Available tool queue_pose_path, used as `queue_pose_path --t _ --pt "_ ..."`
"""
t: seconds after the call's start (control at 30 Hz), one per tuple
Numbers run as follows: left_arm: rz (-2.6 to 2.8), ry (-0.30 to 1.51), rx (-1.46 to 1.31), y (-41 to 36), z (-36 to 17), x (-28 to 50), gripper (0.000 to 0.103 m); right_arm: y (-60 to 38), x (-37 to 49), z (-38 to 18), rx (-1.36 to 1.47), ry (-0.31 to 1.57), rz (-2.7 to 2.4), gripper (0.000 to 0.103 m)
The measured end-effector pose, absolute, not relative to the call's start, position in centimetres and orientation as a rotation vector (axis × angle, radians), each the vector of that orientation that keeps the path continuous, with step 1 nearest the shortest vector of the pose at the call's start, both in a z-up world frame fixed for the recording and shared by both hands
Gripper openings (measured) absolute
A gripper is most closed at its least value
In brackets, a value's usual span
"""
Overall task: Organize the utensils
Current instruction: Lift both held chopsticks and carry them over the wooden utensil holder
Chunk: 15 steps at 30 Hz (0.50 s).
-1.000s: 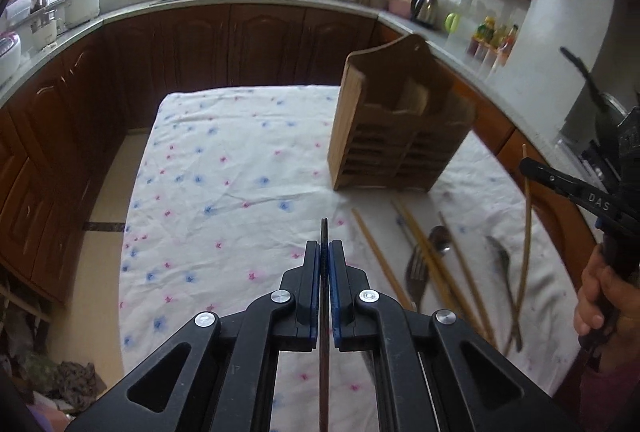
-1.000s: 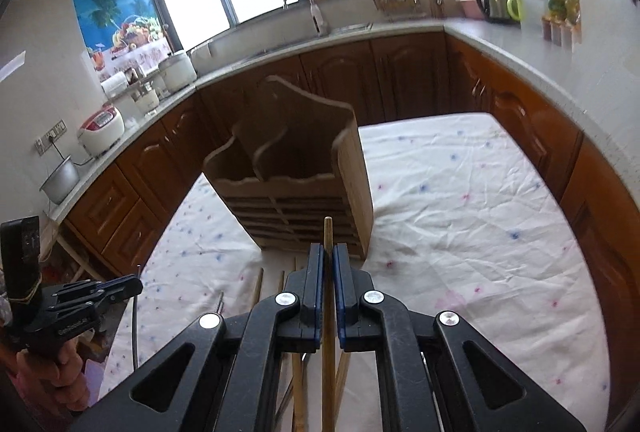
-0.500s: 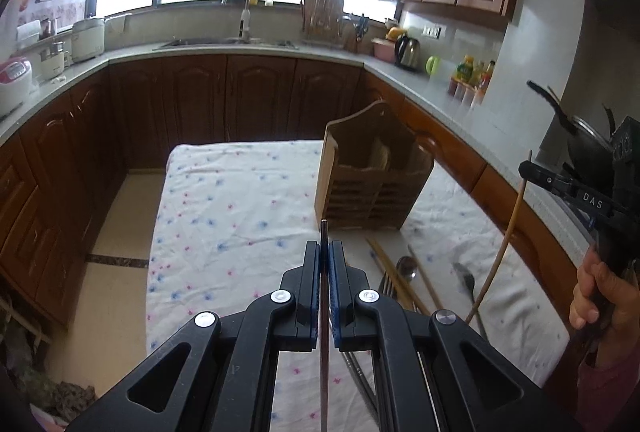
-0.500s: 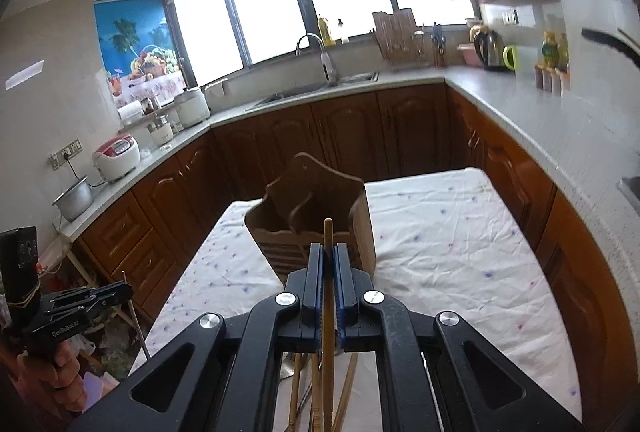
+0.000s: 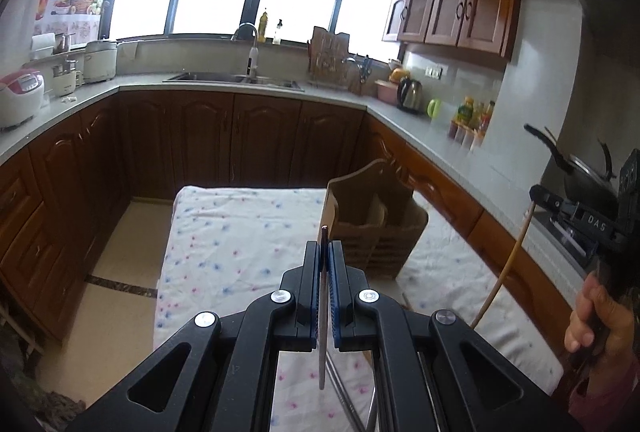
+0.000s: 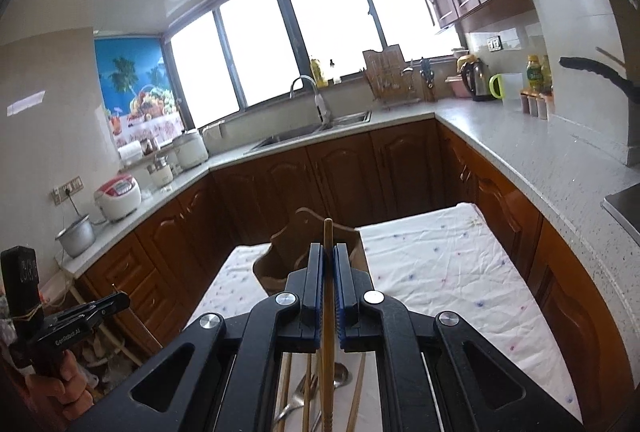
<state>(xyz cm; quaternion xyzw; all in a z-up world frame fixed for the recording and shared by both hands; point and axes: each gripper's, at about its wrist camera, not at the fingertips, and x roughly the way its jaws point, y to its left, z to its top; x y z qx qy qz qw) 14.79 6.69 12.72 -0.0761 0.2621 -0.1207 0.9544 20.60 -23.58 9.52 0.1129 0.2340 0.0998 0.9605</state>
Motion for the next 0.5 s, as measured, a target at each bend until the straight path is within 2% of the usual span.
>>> queue_pose_path --t 0.5 --pt "-0.259 0.431 -0.199 6.7 13.7 17.5 0.003 -23.0 23.1 10.4 0.282 0.390 0.199 0.005"
